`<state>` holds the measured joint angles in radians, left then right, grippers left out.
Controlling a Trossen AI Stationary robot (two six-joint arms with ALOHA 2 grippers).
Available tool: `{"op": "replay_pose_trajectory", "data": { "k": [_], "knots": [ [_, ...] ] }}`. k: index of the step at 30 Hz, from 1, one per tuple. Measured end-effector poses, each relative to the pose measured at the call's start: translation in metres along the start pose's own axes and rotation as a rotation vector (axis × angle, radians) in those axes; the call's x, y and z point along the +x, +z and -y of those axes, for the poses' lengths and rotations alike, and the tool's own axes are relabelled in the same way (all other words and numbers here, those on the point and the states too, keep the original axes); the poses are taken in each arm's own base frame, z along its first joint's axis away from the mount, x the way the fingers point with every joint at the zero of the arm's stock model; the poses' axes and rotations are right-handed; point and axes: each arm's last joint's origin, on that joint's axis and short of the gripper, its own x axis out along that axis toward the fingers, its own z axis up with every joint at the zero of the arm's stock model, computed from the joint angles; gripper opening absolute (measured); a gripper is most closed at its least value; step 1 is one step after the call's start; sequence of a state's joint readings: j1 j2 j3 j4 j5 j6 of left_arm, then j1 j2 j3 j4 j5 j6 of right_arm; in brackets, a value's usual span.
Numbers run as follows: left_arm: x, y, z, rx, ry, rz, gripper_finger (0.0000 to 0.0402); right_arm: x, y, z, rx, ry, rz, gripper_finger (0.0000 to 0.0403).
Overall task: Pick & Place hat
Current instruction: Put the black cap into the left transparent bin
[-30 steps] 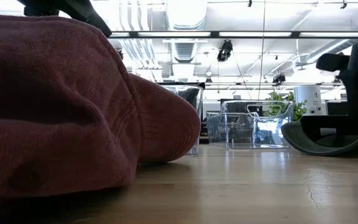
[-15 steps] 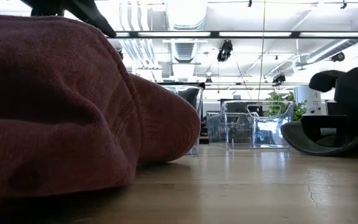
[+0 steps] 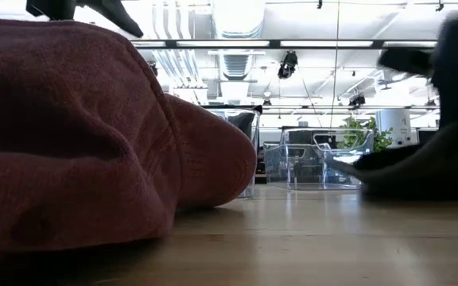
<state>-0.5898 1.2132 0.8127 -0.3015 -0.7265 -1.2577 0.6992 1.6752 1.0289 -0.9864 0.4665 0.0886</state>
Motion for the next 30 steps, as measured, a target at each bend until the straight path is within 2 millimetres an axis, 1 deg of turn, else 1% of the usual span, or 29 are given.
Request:
{"op": "replay_pose_trajectory", "data": {
  "k": [3,7,10,12,16,19,23,27,30],
  "knots": [
    [0.002,-0.007,0.006,0.009,-0.049,-0.044,0.0167,-0.017,0.012,-0.005,-0.159,0.0,0.096,0.0014],
    [0.012,-0.021,0.017,-0.016,-0.122,-0.075,0.0167,-0.034,0.026,-0.011,-0.362,0.039,0.195,0.0014],
    [0.027,-0.034,0.025,-0.036,-0.162,-0.095,0.0167,-0.037,0.037,-0.02,-0.499,0.11,0.228,0.0014],
    [0.038,-0.043,0.036,-0.019,-0.186,-0.113,0.0167,-0.036,0.046,-0.027,-0.55,0.165,0.247,0.0014],
    [0.056,-0.063,0.062,0.094,-0.207,-0.135,0.0167,-0.027,0.064,-0.038,-0.574,0.234,0.229,0.0013],
    [0.07,-0.079,0.079,0.222,-0.202,-0.146,0.0167,-0.022,0.076,-0.043,-0.574,0.209,0.219,0.0013],
    [0.09,-0.093,0.102,0.326,-0.215,-0.133,0.0167,-0.016,0.084,-0.047,-0.569,0.168,0.221,0.0013],
    [0.114,-0.103,0.115,0.417,-0.168,-0.14,0.0167,-0.013,0.091,-0.05,-0.534,0.152,0.269,0.0013],
    [0.131,-0.108,0.123,0.43,-0.136,-0.144,0.0167,-0.015,0.092,-0.052,-0.498,0.131,0.283,0.0013]
  ]
}}
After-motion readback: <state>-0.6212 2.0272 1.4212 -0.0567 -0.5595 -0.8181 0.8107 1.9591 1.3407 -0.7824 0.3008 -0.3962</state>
